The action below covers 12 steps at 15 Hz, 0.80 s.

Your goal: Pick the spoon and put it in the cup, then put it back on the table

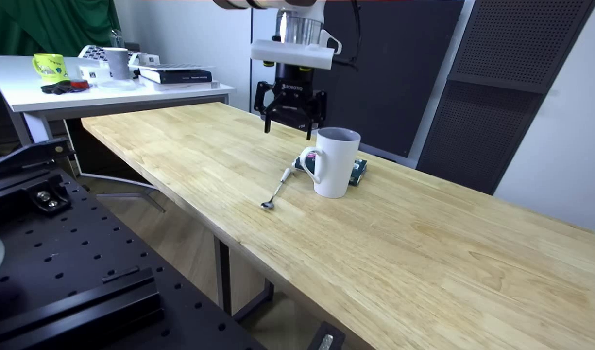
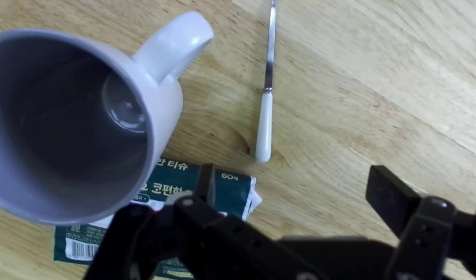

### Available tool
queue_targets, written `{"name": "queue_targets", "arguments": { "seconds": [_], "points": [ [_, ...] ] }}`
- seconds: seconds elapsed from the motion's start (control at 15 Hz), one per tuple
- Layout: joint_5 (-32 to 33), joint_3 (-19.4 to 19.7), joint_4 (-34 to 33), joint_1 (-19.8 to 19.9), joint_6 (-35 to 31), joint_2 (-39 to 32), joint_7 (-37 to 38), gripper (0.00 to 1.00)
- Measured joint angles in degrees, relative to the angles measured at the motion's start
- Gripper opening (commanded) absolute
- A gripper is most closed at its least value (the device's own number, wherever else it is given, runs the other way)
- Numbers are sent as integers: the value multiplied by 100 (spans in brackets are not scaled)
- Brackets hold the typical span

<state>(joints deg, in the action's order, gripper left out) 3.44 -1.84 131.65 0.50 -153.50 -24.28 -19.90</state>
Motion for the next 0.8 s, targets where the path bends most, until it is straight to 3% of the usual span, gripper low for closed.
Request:
{"name": "queue_targets", "arguments": {
  "seconds": [0.33,0.8],
  "points": [
    [65,4,6,1,-116,-18,13,100],
    [102,-1,-29,12,-886,-352,26,100]
  ]
}}
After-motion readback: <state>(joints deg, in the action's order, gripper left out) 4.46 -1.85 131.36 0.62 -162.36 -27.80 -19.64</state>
